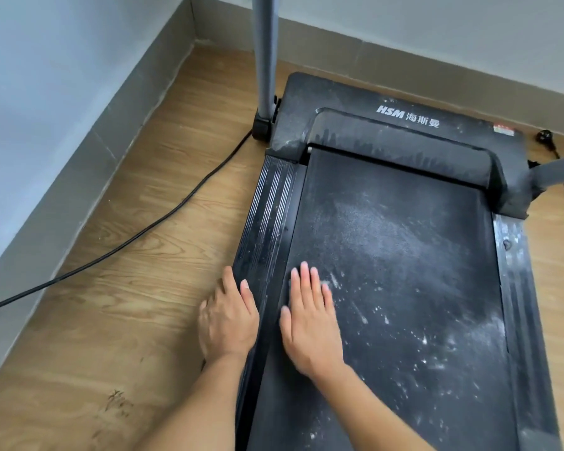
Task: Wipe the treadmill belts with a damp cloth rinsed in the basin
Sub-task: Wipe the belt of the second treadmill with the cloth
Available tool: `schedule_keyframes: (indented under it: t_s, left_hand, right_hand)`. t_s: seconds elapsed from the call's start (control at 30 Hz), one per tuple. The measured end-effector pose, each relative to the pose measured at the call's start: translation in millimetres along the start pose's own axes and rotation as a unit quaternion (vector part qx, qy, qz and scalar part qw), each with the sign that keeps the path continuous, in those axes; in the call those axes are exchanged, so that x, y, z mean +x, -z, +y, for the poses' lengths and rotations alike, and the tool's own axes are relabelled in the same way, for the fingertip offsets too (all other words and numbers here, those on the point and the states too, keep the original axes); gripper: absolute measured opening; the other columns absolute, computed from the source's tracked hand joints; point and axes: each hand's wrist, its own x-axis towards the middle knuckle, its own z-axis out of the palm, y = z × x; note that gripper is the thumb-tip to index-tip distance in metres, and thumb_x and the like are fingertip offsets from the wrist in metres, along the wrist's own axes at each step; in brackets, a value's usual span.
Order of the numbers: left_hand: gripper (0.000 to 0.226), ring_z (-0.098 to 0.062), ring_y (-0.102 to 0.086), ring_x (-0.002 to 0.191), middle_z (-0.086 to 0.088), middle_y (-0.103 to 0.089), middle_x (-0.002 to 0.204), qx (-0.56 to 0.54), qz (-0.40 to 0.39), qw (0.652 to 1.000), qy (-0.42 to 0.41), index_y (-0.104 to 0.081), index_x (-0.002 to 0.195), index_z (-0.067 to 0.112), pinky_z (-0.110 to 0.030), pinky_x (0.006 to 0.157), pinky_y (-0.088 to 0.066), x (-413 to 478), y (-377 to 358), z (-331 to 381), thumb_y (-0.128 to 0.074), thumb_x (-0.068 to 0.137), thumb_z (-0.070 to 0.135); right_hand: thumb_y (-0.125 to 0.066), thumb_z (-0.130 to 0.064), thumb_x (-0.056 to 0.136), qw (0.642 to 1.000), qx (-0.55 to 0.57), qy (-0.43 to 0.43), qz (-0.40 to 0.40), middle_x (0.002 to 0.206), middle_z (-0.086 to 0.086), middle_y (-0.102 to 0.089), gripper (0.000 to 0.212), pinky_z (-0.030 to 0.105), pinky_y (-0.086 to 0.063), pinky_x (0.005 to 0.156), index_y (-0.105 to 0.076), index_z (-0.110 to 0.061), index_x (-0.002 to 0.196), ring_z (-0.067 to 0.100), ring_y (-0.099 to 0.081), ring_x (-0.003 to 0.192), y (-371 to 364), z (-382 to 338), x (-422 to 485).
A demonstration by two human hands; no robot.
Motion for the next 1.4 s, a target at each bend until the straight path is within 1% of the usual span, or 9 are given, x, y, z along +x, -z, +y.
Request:
schedule_keyframes:
  t_s: [0.2,0.47,0.77,0.9,1.03,1.2,1.23,1.33,1.4]
  left_hand:
    - [0.044,-0.041,-0.071,0.089,-0.019,-0.074,0.107,-0.004,0.000,1.000,-0.001,-0.050,0.143,0.008,-0.049,0.084,-0.052,0,-1,-3,-0.044,0.108,0.035]
    - [0.044,-0.040,-0.071,0.088,-0.019,-0.074,0.106,-0.009,-0.004,1.000,-0.001,-0.049,0.142,0.009,-0.048,0.080,-0.053,-2,5,0,-0.043,0.108,0.036]
    - [0.047,-0.037,-0.071,0.094,-0.016,-0.073,0.113,-0.005,0.001,1.000,-0.005,-0.045,0.145,0.010,-0.048,0.086,-0.052,-1,1,-2,-0.038,0.109,0.039]
    - [0.045,-0.041,-0.070,0.089,-0.019,-0.072,0.111,-0.010,0.004,1.000,-0.010,-0.046,0.144,0.010,-0.049,0.081,-0.052,-1,2,-1,-0.039,0.109,0.038]
    - [0.044,-0.042,-0.070,0.086,-0.018,-0.072,0.106,-0.010,-0.002,1.000,-0.005,-0.045,0.142,0.011,-0.049,0.078,-0.052,0,5,-1,-0.039,0.108,0.039]
    - [0.046,-0.039,-0.070,0.091,-0.015,-0.072,0.109,-0.007,-0.013,1.000,-0.001,-0.043,0.144,0.013,-0.048,0.081,-0.053,0,10,1,-0.037,0.109,0.040]
    - [0.046,-0.039,-0.070,0.091,-0.015,-0.072,0.109,-0.006,-0.014,1.000,-0.002,-0.043,0.144,0.013,-0.048,0.082,-0.053,0,10,1,-0.037,0.109,0.040]
    - [0.045,-0.039,-0.071,0.091,-0.017,-0.072,0.111,-0.007,-0.009,1.000,0.000,-0.043,0.145,0.013,-0.048,0.082,-0.053,0,10,2,-0.037,0.109,0.040]
    - [0.046,-0.040,-0.071,0.091,-0.018,-0.072,0.112,-0.010,-0.008,1.000,-0.001,-0.043,0.146,0.013,-0.048,0.082,-0.053,0,9,2,-0.037,0.109,0.040]
  right_hand:
    - [-0.022,-0.038,0.105,0.996,0.010,-0.089,0.005,0.175,0.013,0.005,0.072,0.049,-0.004,0.131,-0.003,-0.007,0.167,0.027,0.008,0.162,31,31,133]
    - [-0.034,-0.051,0.107,0.999,0.035,-0.026,-0.020,0.176,0.007,0.000,0.076,0.043,-0.008,0.127,-0.012,-0.010,0.167,0.025,-0.002,0.163,-16,-17,-111]
    - [-0.019,-0.047,0.110,0.996,0.010,-0.085,0.001,0.175,0.014,0.006,0.071,0.051,-0.008,0.131,-0.002,-0.007,0.167,0.029,0.009,0.162,24,24,110]
    - [-0.024,-0.026,0.105,0.996,0.062,-0.062,0.021,0.175,0.010,0.012,0.069,0.046,-0.004,0.132,0.000,-0.008,0.167,0.024,0.015,0.161,10,10,13]
    - [-0.037,-0.020,0.091,0.993,0.109,-0.037,-0.009,0.176,0.010,-0.007,0.077,0.040,-0.009,0.127,-0.022,-0.008,0.166,0.024,-0.002,0.162,-12,-13,-125]
    - [-0.037,-0.010,0.087,0.980,0.175,-0.073,-0.061,0.175,0.000,-0.008,0.075,0.028,0.001,0.129,-0.036,-0.019,0.161,0.011,0.004,0.161,-1,-7,-136]
    - [-0.040,-0.003,0.082,0.981,0.174,-0.067,-0.060,0.174,0.000,-0.017,0.078,0.032,-0.007,0.130,-0.041,-0.021,0.158,0.012,-0.006,0.160,3,-3,-136]
    - [-0.067,0.007,0.067,0.986,0.143,-0.080,-0.029,0.132,-0.005,-0.054,0.080,0.044,-0.051,0.100,-0.055,-0.026,0.138,0.017,-0.045,0.121,17,7,-137]
    - [-0.079,-0.001,0.061,0.987,0.129,-0.083,-0.044,0.105,-0.013,-0.052,0.067,0.036,-0.047,0.084,-0.060,-0.035,0.116,0.015,-0.045,0.099,23,14,-135]
